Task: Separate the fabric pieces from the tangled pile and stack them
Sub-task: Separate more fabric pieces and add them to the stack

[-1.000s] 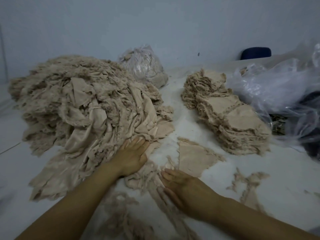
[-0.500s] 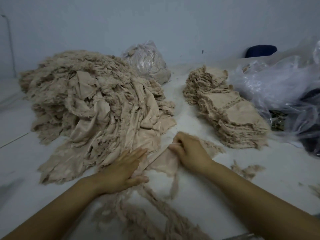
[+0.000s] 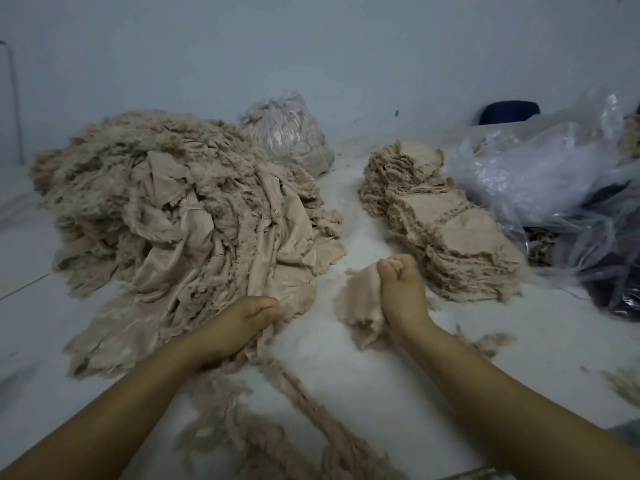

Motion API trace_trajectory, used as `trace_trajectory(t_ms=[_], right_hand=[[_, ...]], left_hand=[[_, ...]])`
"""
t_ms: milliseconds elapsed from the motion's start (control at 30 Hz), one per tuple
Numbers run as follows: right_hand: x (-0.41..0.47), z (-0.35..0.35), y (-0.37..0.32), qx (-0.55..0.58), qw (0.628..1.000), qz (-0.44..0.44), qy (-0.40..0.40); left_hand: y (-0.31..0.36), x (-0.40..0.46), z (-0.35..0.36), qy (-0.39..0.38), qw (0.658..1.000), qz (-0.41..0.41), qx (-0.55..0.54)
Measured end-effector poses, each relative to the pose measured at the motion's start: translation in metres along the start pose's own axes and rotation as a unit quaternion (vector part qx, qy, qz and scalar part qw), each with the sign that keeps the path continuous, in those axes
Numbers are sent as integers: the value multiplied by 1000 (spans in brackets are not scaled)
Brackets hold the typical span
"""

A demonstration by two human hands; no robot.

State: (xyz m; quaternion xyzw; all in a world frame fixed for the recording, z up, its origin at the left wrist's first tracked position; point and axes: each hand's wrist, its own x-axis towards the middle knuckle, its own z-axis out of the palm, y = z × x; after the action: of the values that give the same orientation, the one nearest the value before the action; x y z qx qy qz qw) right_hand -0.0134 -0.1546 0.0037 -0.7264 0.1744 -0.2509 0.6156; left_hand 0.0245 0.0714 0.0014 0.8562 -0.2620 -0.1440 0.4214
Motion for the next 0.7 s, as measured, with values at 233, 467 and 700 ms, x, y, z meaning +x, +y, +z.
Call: trace_trajectory(t_ms=[233, 467, 700], right_hand=[[-21, 31, -2, 97, 995, -15, -23], [0, 22, -1, 158, 986, 31, 50], [33, -14, -21, 102, 994, -14, 33]], left_hand=[[55, 15, 68, -58, 875, -94, -472], [49, 18, 80, 64, 952, -5, -299], [26, 3, 59, -28, 997, 18, -75]])
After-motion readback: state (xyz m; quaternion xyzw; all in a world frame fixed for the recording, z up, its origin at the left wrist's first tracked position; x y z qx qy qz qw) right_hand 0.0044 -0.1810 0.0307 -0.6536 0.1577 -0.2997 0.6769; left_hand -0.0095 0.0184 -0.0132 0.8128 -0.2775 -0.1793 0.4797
